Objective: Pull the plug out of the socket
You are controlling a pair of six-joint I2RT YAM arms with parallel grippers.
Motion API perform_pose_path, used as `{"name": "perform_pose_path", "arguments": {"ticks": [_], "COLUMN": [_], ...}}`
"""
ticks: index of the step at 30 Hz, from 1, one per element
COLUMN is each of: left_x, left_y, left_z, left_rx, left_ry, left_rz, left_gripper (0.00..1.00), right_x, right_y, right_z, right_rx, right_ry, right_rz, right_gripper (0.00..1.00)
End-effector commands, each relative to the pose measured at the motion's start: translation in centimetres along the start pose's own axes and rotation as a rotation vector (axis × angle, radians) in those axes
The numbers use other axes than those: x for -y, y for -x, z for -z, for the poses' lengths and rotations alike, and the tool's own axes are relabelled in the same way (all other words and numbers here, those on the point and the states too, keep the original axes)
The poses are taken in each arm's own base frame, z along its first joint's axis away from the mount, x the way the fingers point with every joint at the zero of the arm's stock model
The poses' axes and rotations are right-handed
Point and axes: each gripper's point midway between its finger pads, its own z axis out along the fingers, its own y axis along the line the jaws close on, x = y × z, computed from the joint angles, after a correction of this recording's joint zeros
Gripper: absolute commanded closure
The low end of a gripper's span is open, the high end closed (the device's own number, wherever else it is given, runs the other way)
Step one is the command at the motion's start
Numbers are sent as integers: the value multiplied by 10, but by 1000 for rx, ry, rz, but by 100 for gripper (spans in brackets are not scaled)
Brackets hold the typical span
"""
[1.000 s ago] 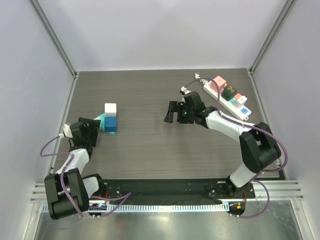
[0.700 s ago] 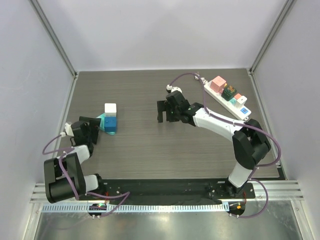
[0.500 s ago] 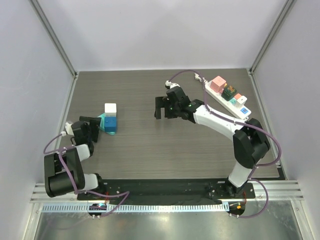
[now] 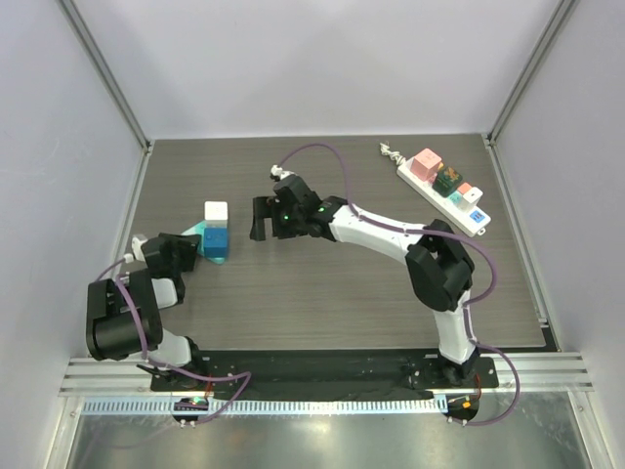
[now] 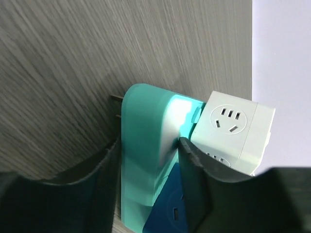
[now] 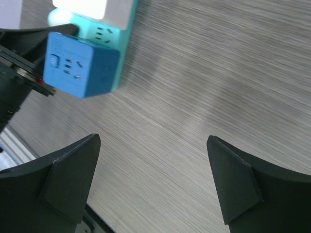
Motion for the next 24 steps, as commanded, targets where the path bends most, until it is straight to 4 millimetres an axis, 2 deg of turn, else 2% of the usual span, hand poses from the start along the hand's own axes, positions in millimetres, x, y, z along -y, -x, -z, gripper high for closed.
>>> {"name": "perform_pose_path", "arguments": {"ticks": [1,5,8,9,11,12,16,17,20,23,24], "left_x": [7,12,13,14,9,11,13,15,19,19,27], "left_y": [0,-7,-18,-26,-33,-38,-45,-39,-40,-42,-45], "left_z": [-4,-5,-6,-7,-8,-8,-1,1,8,12,15], "left_rx": [-18,-46,-69,-85,-95,-103,-83,-50,-27,7,15], "left_ry": [-31,-60,-64,-64,-46,-56,-70,-71,-78,-53,-72], "left_rz": [-37,-48,-69,-88,-100,-97,-119,-127,-149,-187,-205], "left_gripper": [55,70,82,90,100,100,100,100,100,100,100], "right_x": [-37,-50,-46,-46,-46,-52,-50,-49,-43,-47,-51], "right_y": [28,28,32,34,31,32,24,23,20,19,20], "right_z": [-6,-23,-29,-30,-34,-34,-37,-36,-40,-45,-46], "right_rx": [88,94,136,158,154,149,127,128,122,114,117], "right_ry": [58,58,4,-18,-25,-7,-22,-29,-48,-38,-32], "right_rz": [-43,-78,-104,-99,-93,-89,-36,-17,0,-18,-18], "right_gripper": [4,4,4,4,3,4,3,3,3,3,3]}}
